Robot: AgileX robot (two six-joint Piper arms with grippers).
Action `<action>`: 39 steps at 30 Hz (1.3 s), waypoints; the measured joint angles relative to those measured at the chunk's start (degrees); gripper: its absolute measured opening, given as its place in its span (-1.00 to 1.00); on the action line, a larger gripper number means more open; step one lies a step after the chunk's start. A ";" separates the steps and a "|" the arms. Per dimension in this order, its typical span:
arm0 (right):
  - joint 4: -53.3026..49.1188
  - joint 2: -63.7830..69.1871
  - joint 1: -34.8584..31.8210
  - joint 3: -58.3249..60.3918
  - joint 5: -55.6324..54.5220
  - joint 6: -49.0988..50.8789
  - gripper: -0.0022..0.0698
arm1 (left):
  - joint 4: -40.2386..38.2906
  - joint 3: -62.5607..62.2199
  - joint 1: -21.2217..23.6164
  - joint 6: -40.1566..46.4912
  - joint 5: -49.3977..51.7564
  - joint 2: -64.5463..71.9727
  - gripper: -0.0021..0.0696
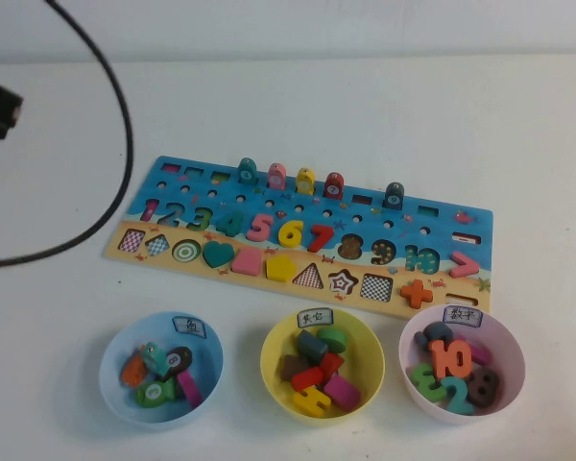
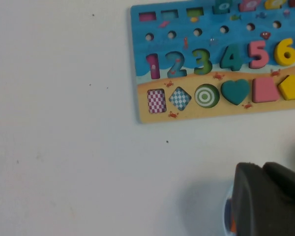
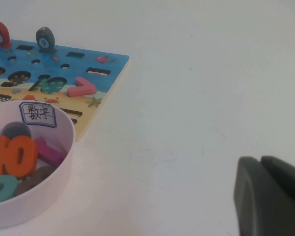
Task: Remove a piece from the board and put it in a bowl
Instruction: Pick up the "number 4"
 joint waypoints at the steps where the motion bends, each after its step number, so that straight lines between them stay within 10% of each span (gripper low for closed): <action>1: 0.00 0.00 0.00 0.00 0.00 0.00 -0.99 | 0.57 -2.18 -0.75 0.00 0.48 2.62 -0.95; 13: 0.00 0.00 0.00 0.00 0.00 0.00 -0.99 | 8.17 -25.58 -14.57 -1.04 1.20 35.25 -0.95; 23: 0.00 0.00 0.00 0.00 0.00 0.00 -0.99 | 9.34 -26.00 -17.04 -2.44 1.08 44.44 -0.90; 32: 0.00 0.00 0.00 0.00 0.00 0.00 -0.99 | 9.24 -26.42 -17.04 -2.65 1.08 46.37 0.41; 39: 0.00 0.00 0.00 0.00 0.08 0.00 -0.99 | 8.56 -26.47 -17.04 -4.26 0.89 51.05 0.47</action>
